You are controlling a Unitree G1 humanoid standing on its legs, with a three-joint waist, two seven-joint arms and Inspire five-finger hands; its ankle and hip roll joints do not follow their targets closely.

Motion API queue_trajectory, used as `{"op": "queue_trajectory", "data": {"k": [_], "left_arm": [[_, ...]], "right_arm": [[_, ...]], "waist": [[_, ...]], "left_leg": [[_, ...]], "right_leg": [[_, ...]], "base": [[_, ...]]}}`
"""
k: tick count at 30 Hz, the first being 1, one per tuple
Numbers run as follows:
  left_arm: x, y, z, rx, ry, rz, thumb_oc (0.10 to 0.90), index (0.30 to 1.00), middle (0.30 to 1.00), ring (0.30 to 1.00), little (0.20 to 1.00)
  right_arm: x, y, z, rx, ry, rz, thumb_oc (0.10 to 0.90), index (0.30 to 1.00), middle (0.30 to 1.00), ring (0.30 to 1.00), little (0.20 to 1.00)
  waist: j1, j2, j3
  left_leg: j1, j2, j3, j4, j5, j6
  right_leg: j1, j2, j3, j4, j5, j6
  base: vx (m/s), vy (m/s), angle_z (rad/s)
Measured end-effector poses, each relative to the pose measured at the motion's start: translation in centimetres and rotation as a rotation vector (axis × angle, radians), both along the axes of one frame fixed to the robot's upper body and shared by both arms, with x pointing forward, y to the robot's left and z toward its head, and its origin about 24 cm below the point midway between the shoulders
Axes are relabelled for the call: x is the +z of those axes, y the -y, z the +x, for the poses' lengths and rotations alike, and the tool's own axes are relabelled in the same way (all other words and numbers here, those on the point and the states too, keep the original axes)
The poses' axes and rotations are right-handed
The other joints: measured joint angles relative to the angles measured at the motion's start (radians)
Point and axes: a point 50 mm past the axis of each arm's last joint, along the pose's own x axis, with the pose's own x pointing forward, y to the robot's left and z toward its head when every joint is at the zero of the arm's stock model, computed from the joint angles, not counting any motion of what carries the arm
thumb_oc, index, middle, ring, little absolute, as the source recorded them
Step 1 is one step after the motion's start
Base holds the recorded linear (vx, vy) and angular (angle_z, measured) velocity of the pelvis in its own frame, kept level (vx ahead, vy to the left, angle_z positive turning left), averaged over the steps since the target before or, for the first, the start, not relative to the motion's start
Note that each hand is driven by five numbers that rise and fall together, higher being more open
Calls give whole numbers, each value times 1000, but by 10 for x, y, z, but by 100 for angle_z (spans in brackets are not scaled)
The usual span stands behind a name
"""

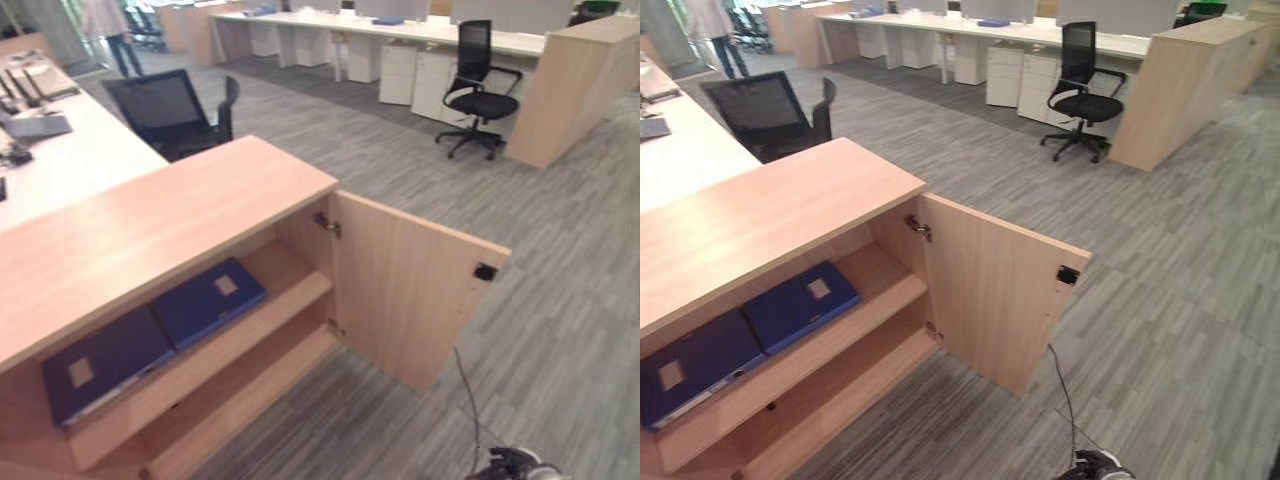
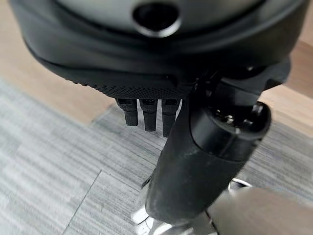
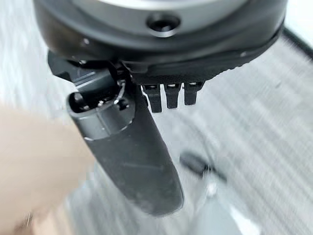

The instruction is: Put the empty folder in the office cabinet

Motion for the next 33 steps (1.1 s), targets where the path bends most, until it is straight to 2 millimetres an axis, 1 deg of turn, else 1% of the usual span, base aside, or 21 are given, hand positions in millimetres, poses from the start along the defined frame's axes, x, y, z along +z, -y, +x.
{"op": "queue_trajectory", "data": {"k": [1,2,3,4,5,8,9,10,12,13,16,19,20,22,23,24,26,27,31,32,33], "left_arm": [[1,-2,2,-3,3,6,800,900,900,900,900],[2,-7,3,-8,7,16,800,900,900,900,900],[2,-7,3,-8,7,16,800,900,900,900,900],[2,-7,4,-23,7,15,800,900,900,900,900],[2,-6,2,-36,-3,11,800,900,900,900,900],[2,-6,2,-37,-4,9,800,900,900,900,900],[2,-6,2,-38,-5,8,800,900,900,900,900],[2,-5,1,-38,-7,7,800,900,900,900,900],[1,-3,1,-37,-7,2,800,900,900,900,900],[1,-3,-2,-21,-11,-2,800,900,900,900,900],[0,0,-5,2,-11,-13,800,900,900,900,900],[-2,7,-7,3,-7,-31,800,900,900,900,900],[-3,11,-7,-5,-7,-43,800,900,900,900,900],[-3,13,-6,6,-2,-54,800,900,900,900,900],[-3,13,-5,10,0,-57,800,900,900,900,900],[-3,13,-5,14,3,-60,800,900,900,900,900],[-3,12,-3,44,13,-66,800,900,900,900,900],[-3,11,-4,56,15,-66,800,900,900,900,900],[-2,10,-4,69,24,-65,800,900,900,900,900],[-2,9,-3,76,32,-63,800,900,900,900,900],[-2,9,-3,83,32,-63,800,900,900,900,900]], "right_arm": [[3,3,5,3,12,-9,800,900,900,900,900],[8,5,14,13,42,-22,800,900,900,900,900],[8,5,14,13,42,-22,800,900,900,900,900],[12,11,16,20,39,-31,800,900,900,900,900],[21,19,29,35,58,-44,800,900,900,900,900],[40,31,51,48,127,-92,800,900,900,900,900],[50,36,62,53,159,-111,800,900,900,900,900],[59,41,72,57,188,-129,800,900,900,900,900],[76,50,86,65,243,-174,800,900,900,900,900],[88,51,100,99,280,-204,800,900,900,900,900],[114,48,131,158,372,-244,800,900,900,900,900],[148,35,167,249,505,-269,800,900,900,900,900],[168,28,186,282,574,-277,800,900,900,900,900],[183,23,199,304,611,-288,800,900,900,900,900],[189,21,204,316,627,-293,800,900,900,900,900],[194,19,208,323,655,-289,800,900,900,900,900],[201,13,216,362,659,-302,800,900,900,900,900],[205,9,219,378,666,-301,800,900,900,900,900],[209,3,225,393,681,-292,800,900,900,900,900],[208,1,225,399,680,-284,800,900,900,900,900],[207,0,226,403,679,-277,800,900,900,900,900]], "waist": [[-3,-1,1],[-1,-13,6],[-1,-13,6],[-10,-14,5],[-8,-11,5],[-25,-8,5],[-29,-6,4],[-30,-2,4],[-27,7,4],[-25,13,3],[-27,27,3],[-20,47,5],[-10,60,5],[1,65,7],[3,68,7],[20,69,7],[34,72,4],[51,72,4],[71,67,5],[84,62,7],[84,60,8]], "left_leg": [[-3,1,8,2,-1,1],[0,1,28,-3,0,0],[0,1,28,-3,0,0],[1,5,36,-3,-2,4],[2,0,55,-7,-5,7],[2,0,71,-9,-4,6],[6,4,80,-10,-3,4],[6,6,86,-11,-2,2],[13,13,91,-16,0,0],[18,19,99,-17,2,-2],[19,33,101,-23,4,-5],[18,41,97,-27,12,-15],[17,44,96,-27,13,-17],[16,47,85,-26,16,-19],[16,48,73,-27,20,-19],[15,51,65,-27,23,-21],[8,54,47,-27,31,-30],[7,54,36,-27,33,-31],[-3,54,13,-27,38,-32],[-3,54,8,-27,38,-32],[-2,54,2,-28,38,-32]], "right_leg": [[-6,4,10,-7,4,0],[-5,15,28,-39,26,-5],[-5,15,28,-39,26,-5],[-5,20,36,-54,36,-4],[-9,24,57,-74,49,-5],[-5,36,73,-112,73,-10],[1,45,78,-131,82,-14],[-1,50,81,-135,85,-15],[0,58,90,-135,87,-19],[2,67,96,-136,86,-22],[2,80,93,-138,81,-29],[2,91,90,-139,80,-31],[3,92,88,-141,80,-31],[9,93,77,-140,79,-32],[17,93,70,-140,76,-34],[20,94,62,-140,75,-34],[26,95,46,-137,71,-38],[31,94,37,-136,70,-38],[36,92,14,-136,68,-39],[40,92,10,-135,68,-39],[45,91,5,-136,68,-39]], "base": [[53,-203,-31],[48,-148,-31],[47,-148,-25],[44,-87,-24],[30,-53,-29],[43,-69,-23],[37,-53,-24],[51,-74,-19],[48,-60,-13],[42,-45,-16],[28,-37,-5],[12,-38,3],[7,-32,2],[7,-20,16],[15,-17,28],[29,-23,26],[31,-28,27],[16,-33,26],[4,-15,19],[8,-16,12],[11,-12,17]]}}
